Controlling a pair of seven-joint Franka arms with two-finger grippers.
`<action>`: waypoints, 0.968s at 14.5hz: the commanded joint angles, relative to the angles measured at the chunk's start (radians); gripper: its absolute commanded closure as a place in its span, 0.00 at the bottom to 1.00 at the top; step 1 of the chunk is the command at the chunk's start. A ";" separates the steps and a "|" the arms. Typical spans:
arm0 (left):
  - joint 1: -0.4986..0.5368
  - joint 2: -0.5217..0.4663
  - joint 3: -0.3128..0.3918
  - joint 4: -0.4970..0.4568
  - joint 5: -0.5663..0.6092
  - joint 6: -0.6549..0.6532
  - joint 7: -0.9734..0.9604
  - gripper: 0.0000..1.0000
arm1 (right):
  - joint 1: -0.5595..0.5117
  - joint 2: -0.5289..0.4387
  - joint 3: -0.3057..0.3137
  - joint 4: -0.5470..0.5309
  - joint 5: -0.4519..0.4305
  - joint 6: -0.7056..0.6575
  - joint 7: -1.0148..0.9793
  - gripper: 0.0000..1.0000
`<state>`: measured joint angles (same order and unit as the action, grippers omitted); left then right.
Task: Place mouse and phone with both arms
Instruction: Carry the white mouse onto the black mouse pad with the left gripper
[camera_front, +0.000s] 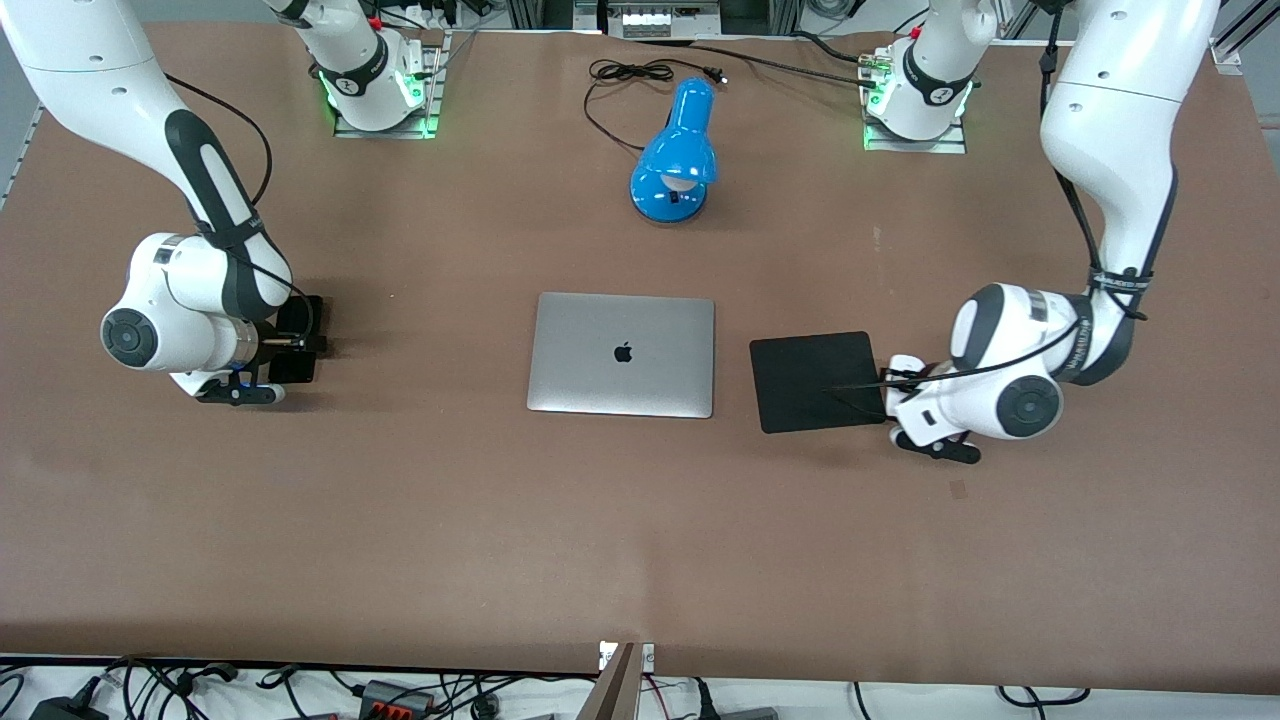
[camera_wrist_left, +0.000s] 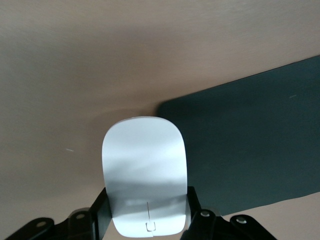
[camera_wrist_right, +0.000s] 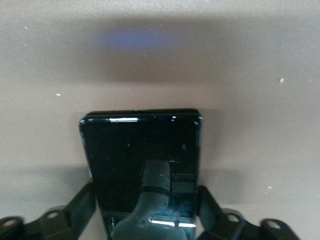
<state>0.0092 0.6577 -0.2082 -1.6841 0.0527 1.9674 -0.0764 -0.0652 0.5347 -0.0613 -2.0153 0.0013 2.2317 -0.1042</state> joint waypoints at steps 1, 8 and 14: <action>-0.018 -0.006 -0.054 0.003 -0.013 -0.024 -0.152 0.61 | -0.001 -0.006 -0.003 -0.005 0.012 -0.040 0.001 0.80; -0.087 0.040 -0.056 -0.008 -0.013 0.065 -0.164 0.61 | 0.007 -0.062 0.032 0.087 0.019 -0.167 -0.008 0.88; -0.068 0.037 -0.054 0.000 -0.013 0.058 -0.166 0.00 | 0.151 -0.050 0.109 0.198 0.029 -0.196 0.194 0.88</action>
<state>-0.0733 0.7096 -0.2632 -1.6906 0.0527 2.0349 -0.2341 0.0124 0.4761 0.0526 -1.8318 0.0185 2.0207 0.0035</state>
